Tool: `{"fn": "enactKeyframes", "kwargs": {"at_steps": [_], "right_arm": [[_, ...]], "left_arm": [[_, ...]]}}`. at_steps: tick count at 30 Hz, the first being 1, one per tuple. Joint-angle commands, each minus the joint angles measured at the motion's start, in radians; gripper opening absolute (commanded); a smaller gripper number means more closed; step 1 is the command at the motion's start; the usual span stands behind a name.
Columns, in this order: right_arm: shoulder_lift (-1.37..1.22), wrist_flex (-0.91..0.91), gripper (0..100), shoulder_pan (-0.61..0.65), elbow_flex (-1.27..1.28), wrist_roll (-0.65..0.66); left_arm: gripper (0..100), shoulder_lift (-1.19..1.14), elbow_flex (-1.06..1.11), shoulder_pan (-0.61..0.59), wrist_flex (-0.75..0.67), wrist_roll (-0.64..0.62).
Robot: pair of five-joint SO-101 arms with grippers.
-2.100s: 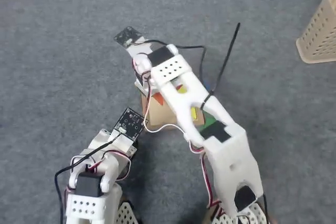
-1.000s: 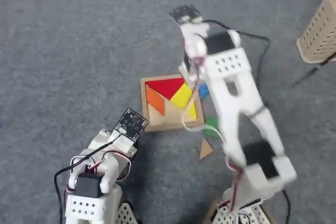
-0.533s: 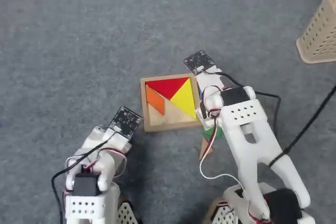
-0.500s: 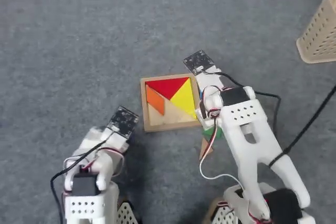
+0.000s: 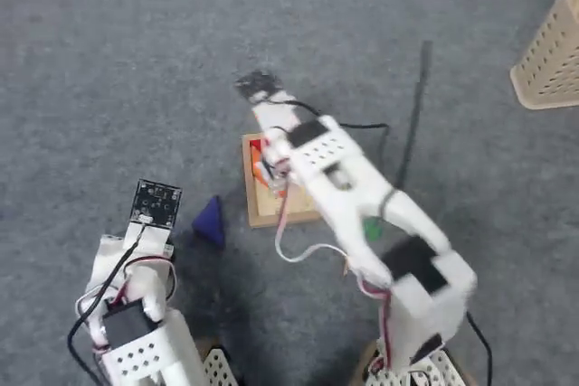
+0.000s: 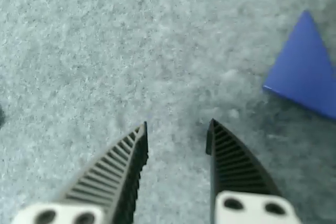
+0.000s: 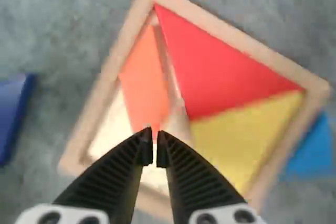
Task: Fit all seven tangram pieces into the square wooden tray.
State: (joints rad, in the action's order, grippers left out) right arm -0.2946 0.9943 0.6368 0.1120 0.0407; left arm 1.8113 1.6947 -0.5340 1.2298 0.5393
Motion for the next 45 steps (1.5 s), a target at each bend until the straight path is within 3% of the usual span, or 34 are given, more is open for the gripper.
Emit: {"fn": "enactKeyframes", "kwargs": {"at_steps": [1,8,15,30,36,45], "right_arm": [[-0.091,-0.018,0.6,0.018,-0.164,-0.011],[-0.176,0.051,0.6,0.016,-0.224,0.000],[-0.165,0.165,0.6,-0.005,-0.163,0.114],[0.038,0.068,0.6,-0.196,0.138,0.273],[0.068,0.065,0.6,-0.289,0.176,0.279],[0.236,0.120,0.6,-0.300,0.201,0.252]], "left_arm": [[17,0.012,-0.010,-0.008,-0.009,0.005],[17,0.012,-0.010,-0.008,-0.009,0.005],[17,0.012,-0.010,-0.008,-0.009,0.005],[17,0.012,-0.010,-0.008,-0.009,0.005],[17,0.012,-0.010,-0.008,-0.009,0.005],[17,0.012,-0.010,-0.008,-0.009,0.005]]}}
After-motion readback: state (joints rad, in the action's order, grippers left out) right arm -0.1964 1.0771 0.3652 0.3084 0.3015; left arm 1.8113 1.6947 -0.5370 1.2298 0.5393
